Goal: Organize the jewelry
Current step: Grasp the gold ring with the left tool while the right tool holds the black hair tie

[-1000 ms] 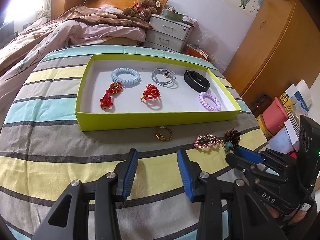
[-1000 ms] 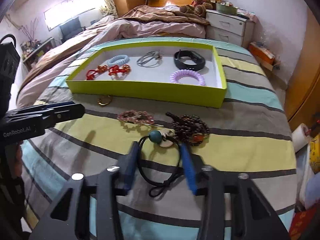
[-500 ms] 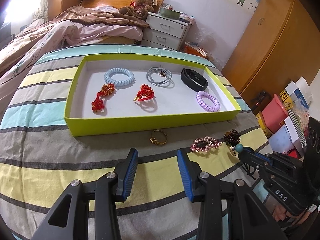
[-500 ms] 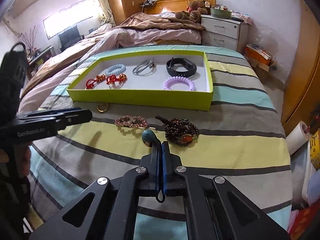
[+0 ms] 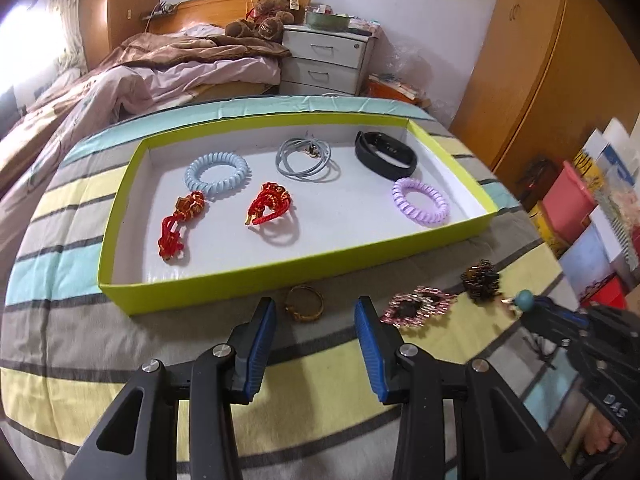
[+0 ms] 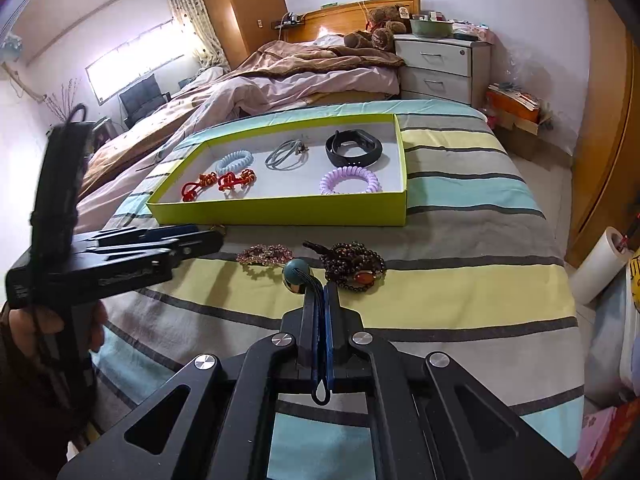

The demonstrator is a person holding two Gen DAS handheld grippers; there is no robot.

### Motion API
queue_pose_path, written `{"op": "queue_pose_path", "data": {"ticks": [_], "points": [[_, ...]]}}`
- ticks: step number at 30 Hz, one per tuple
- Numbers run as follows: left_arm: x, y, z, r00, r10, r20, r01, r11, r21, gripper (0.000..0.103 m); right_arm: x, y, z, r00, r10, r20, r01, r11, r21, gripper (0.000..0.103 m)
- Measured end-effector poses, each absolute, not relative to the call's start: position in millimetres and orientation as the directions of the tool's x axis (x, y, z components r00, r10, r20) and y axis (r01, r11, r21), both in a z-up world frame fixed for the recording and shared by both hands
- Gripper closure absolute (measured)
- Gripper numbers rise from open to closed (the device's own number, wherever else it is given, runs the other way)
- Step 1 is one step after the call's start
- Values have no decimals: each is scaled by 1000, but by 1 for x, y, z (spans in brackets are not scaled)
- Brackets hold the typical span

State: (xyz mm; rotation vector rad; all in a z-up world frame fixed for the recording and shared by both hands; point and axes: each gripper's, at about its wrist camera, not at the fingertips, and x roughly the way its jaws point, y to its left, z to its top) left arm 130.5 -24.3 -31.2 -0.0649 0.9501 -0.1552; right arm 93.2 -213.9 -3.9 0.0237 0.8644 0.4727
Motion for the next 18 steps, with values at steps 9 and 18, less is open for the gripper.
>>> {"op": "queue_pose_path", "data": {"ticks": [9,18], "points": [[136,-31,-35,581,-116,-806,103,992,-68,64,95,-215,-2,553,422,-719,-396,892,220,101],[134,-27,-34,586,-119,-801,104,992,-71,81,96,-215,-2,554,424,-717,-396,891,221,101]]}}
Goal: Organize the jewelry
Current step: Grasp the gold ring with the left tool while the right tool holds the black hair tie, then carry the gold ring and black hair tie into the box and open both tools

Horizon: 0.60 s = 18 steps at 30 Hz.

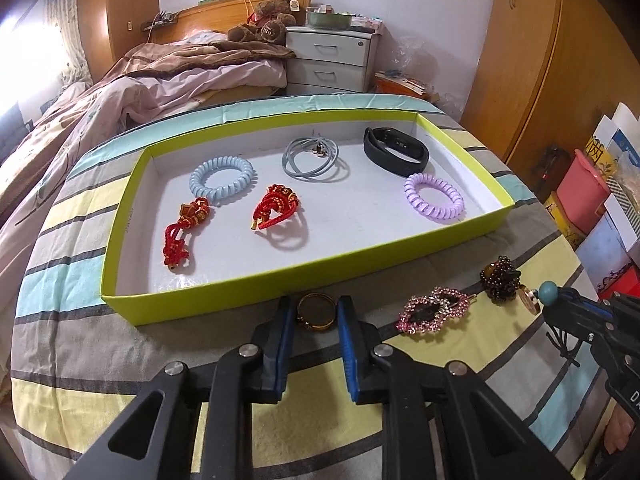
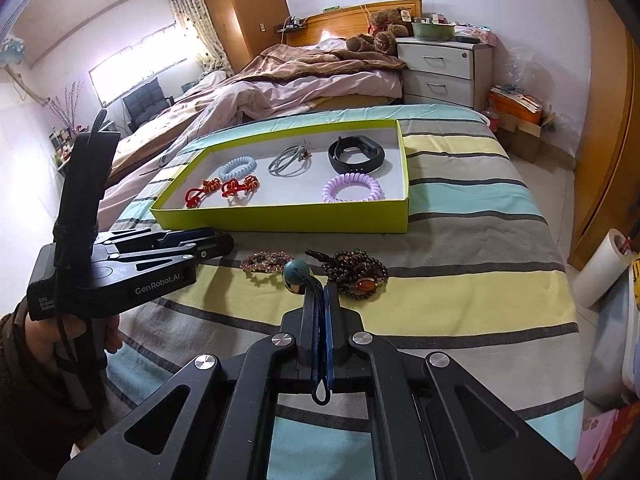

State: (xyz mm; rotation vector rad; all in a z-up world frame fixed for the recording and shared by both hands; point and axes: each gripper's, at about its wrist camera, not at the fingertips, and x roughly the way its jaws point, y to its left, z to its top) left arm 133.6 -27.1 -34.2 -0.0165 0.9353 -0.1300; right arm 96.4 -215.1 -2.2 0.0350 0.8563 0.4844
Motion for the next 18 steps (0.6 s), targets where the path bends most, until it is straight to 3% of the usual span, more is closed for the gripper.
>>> {"op": "queue_pose_path", "data": {"ticks": [18], "points": [[107,-16,-6,639,-140,-756,109,990,-91,81,90,-211,13,576,426,-697,-404,890,210,101]]}}
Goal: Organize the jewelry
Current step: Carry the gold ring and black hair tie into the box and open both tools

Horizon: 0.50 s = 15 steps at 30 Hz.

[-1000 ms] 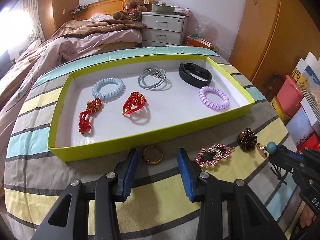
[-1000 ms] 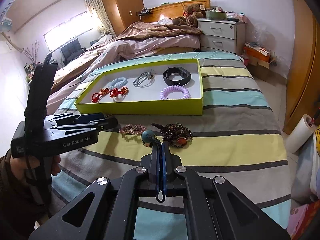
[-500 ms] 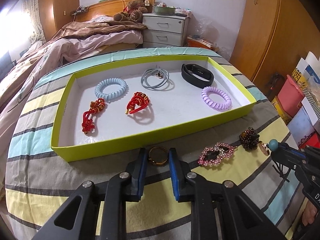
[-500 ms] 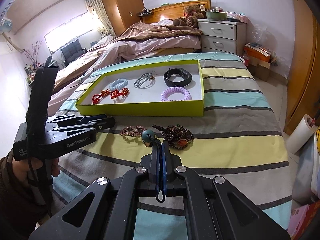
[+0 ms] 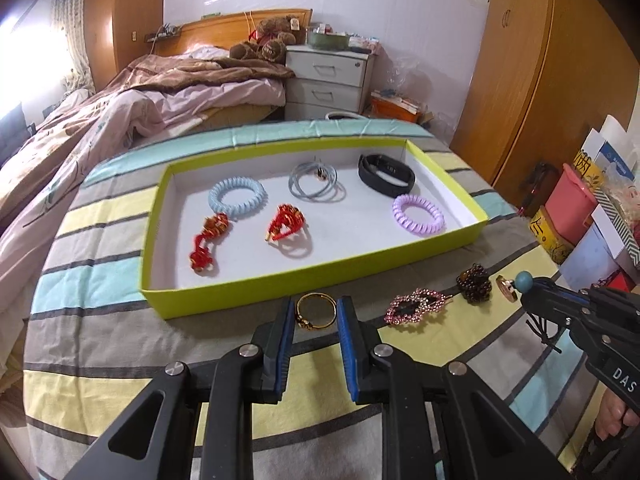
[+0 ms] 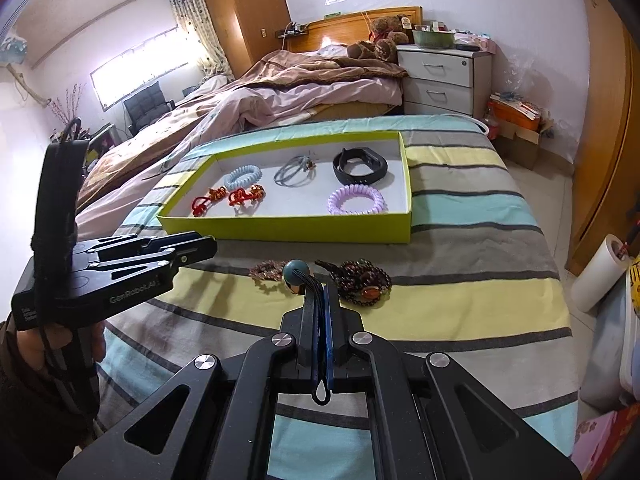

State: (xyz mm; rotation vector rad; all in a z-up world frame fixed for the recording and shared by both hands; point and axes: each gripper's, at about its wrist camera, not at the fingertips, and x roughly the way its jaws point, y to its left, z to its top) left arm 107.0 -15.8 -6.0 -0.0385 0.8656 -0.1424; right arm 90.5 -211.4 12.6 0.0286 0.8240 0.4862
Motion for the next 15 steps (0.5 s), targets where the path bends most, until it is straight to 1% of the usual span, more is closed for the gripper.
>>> {"op": "queue_pose_path", "data": {"ticks": [9,15], "points": [[107,6,18,671,-131,-730,88,991,-98,81,106,-197,37,595,438,-674,-425,883,199,101],[121,18,23,670,-133,-730,81,991,-107,81,133,-179,38,591,423,-687,-433,885,173,101]]}}
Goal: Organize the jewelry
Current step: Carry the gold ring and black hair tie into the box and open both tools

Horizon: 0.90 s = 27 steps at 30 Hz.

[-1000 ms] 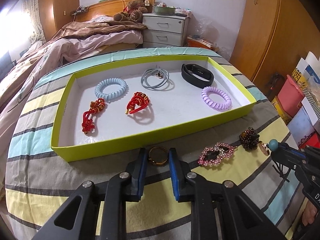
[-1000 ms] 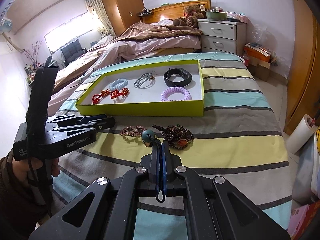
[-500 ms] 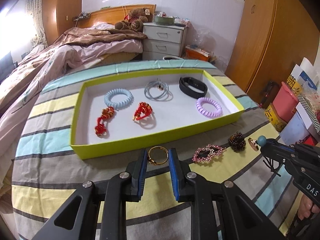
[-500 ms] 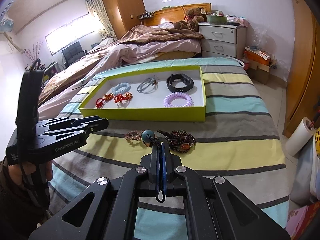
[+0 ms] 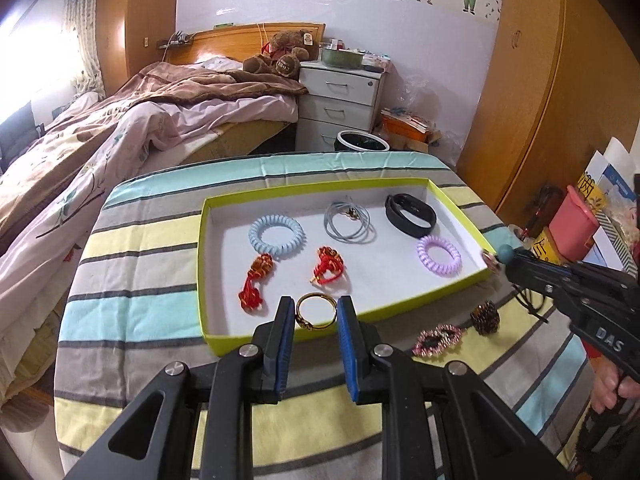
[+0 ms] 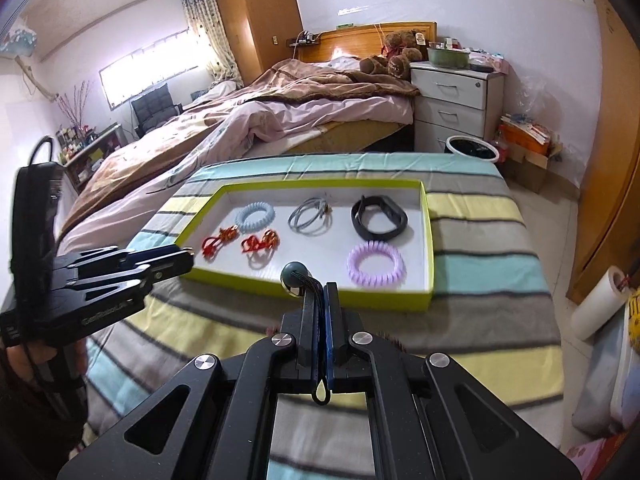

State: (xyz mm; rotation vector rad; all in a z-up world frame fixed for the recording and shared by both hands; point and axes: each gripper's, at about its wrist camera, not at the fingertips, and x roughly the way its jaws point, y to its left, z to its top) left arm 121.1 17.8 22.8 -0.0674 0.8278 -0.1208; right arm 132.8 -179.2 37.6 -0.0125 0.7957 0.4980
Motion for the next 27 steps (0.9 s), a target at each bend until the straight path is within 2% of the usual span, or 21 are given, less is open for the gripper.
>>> {"op": "queue_pose_path", "data": {"ticks": [13,27], "points": [[165,29,7,646,-138,-751,65,990,-126,81,202,-152,13,547,387,-743,-415,895,161,101],[186,31,-20,606,-134,-784,52,990,-129,81,230,-138,-16,509,339,-791,-419,901,117,101]]}}
